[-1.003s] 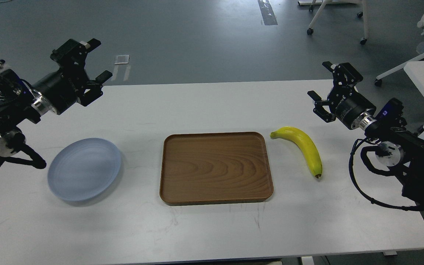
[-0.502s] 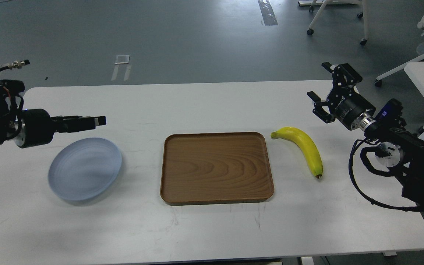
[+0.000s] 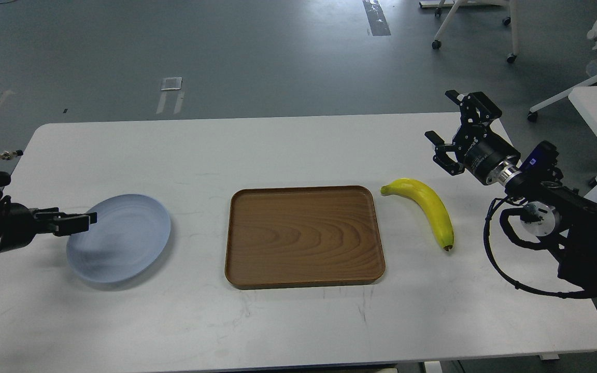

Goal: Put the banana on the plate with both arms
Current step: 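Grasp the rim of the light blue plate with the left gripper, then slide the plate with the left gripper onto the wooden tray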

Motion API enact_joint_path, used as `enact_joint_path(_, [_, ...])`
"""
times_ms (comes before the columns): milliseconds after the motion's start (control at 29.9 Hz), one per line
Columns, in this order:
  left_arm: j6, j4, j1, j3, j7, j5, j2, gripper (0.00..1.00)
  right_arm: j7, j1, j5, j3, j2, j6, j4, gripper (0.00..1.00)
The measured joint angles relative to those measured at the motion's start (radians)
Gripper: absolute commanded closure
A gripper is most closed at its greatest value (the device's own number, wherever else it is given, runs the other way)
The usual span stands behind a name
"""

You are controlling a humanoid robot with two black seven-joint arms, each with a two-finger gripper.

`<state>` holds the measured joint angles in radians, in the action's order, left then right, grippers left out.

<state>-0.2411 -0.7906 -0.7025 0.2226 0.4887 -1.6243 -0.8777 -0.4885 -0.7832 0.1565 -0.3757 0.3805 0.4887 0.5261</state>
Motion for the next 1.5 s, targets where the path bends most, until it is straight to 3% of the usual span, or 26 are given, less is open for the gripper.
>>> enact_joint_path(401, [-0.001,0.070,0.059,0.000,0.000,0.058,0.034,0.26,0.000,0.002,0.000,0.000,-0.001,0.000,0.002,0.00])
enact_joint_path(535, [-0.002,0.071,0.070,0.000,0.000,0.073,0.035,0.63,0.000,0.002,0.000,0.000,-0.001,0.000,0.002,0.00])
enact_joint_path(602, [-0.003,0.071,0.072,-0.001,0.000,0.075,0.035,0.73,0.000,0.003,0.000,0.000,-0.001,0.000,0.002,0.00])
enact_joint_path(669, [-0.003,0.071,0.073,-0.003,0.000,0.075,0.036,1.00,0.000,0.003,0.000,0.000,-0.001,0.000,0.002,0.00])
enact_joint_path(1237, [0.030,0.055,0.058,-0.001,0.000,0.074,0.030,1.00,-0.001,0.005,0.000,0.001,-0.001,0.000,0.005,0.00])
enact_joint_path(1404, [0.008,-0.003,-0.019,-0.001,-0.001,0.084,0.016,1.00,-0.001,0.005,0.000,0.000,0.000,0.000,0.005,0.00])
enact_joint_path(1505, [-0.045,-0.066,-0.098,-0.001,-0.001,0.086,0.014,1.00,-0.001,0.005,0.000,0.000,0.000,0.000,0.005,0.00])
